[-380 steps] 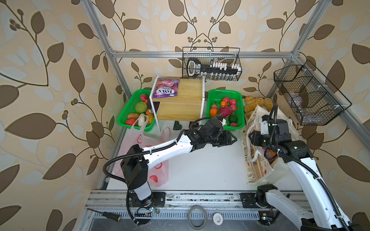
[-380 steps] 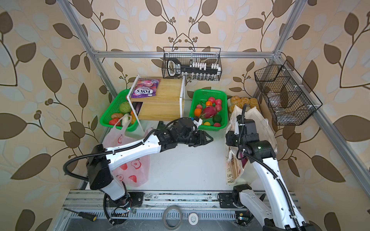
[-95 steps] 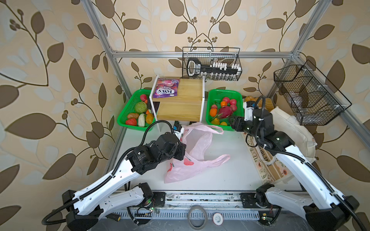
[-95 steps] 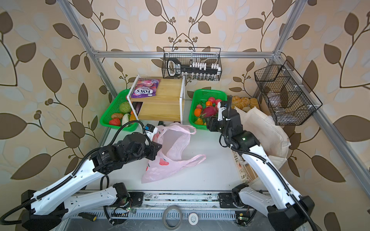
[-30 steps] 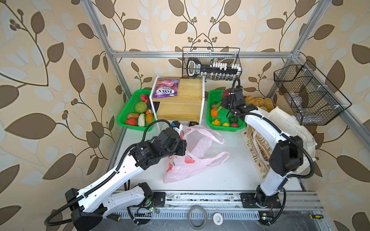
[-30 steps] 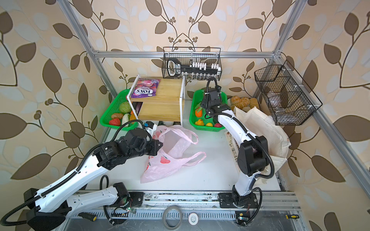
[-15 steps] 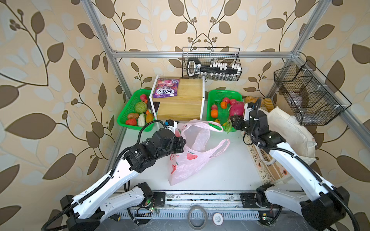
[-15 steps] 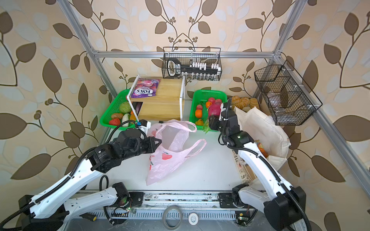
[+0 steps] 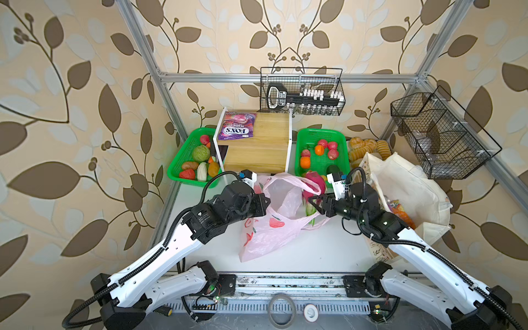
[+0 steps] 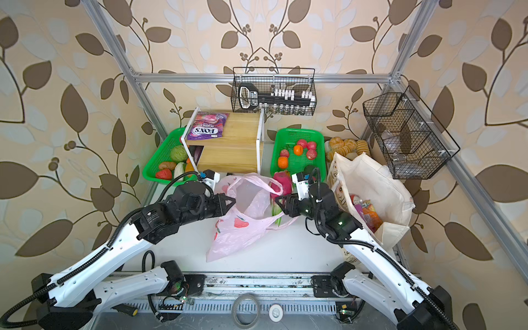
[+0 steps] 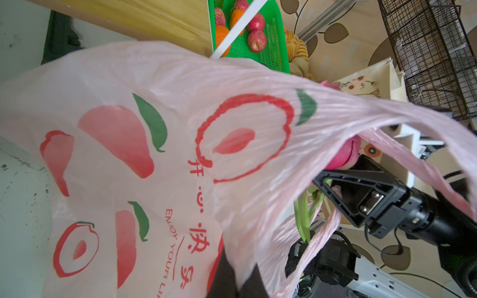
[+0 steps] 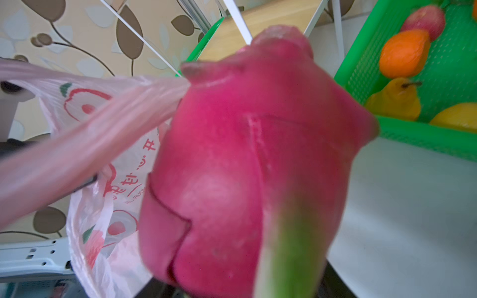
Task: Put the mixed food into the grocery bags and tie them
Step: 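Lift the dragon fruit with the right gripper and carry it to the bag opening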
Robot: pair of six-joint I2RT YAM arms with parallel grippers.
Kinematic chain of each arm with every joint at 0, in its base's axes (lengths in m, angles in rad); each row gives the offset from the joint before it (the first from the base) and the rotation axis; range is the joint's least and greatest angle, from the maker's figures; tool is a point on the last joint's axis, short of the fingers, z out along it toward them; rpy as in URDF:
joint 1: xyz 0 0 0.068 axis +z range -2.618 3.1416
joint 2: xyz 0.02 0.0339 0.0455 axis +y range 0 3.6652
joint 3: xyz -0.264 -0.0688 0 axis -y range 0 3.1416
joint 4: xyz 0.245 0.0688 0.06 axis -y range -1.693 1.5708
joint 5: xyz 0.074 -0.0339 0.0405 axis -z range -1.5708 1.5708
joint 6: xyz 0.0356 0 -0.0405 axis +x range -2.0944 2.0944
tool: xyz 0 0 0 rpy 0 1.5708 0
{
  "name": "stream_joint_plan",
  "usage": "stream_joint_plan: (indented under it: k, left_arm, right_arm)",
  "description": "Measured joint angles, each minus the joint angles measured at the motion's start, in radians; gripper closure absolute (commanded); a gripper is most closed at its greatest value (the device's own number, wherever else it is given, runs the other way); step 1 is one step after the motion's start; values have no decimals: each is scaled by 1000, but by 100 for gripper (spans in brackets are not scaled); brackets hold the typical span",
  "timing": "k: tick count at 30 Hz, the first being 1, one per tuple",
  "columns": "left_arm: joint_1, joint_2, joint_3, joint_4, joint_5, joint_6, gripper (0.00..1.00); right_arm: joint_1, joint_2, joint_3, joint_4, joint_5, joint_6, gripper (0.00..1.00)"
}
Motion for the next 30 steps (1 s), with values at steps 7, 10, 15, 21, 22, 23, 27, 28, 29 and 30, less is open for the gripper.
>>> stream_joint_plan:
  k: [7,10,15,21,22,23,27,28,29,30]
  left_arm:
    - [6,1,-5,10,2,-16,100]
    - [6,0,-12,21,2,-23,100]
    - [6,0,-19,24,2,-27,100]
    - [6,-12,-25,26,-1,-40,100]
    - [6,-15,-29,26,-2,-42,100]
    - [6,-17,-34,26,-2,-45,100]
    - [6,-17,-41,26,-1,-48,100]
    - [6,-17,-41,27,-1,-48,100]
    - [6,-17,-41,31,0,-48,100]
    - [6,-16,-43,38,2,-48,100]
  right_arm:
    - [42,-5,-59,-7,-63,60,56]
    - [46,-6,-59,-9,-87,63,56]
    - [19,-6,-64,-63,-80,71,56]
    - [-15,-6,-78,-128,-85,79,57]
    - [-18,-6,-78,-138,-87,79,57]
    - [-20,-6,-79,-144,-92,79,57]
    - [-20,-5,-79,-144,-152,78,61]
    - [-14,-5,-79,-140,-170,78,61]
    - [-4,-5,-79,-130,-190,78,61]
    - [11,-5,-79,-116,-216,77,61]
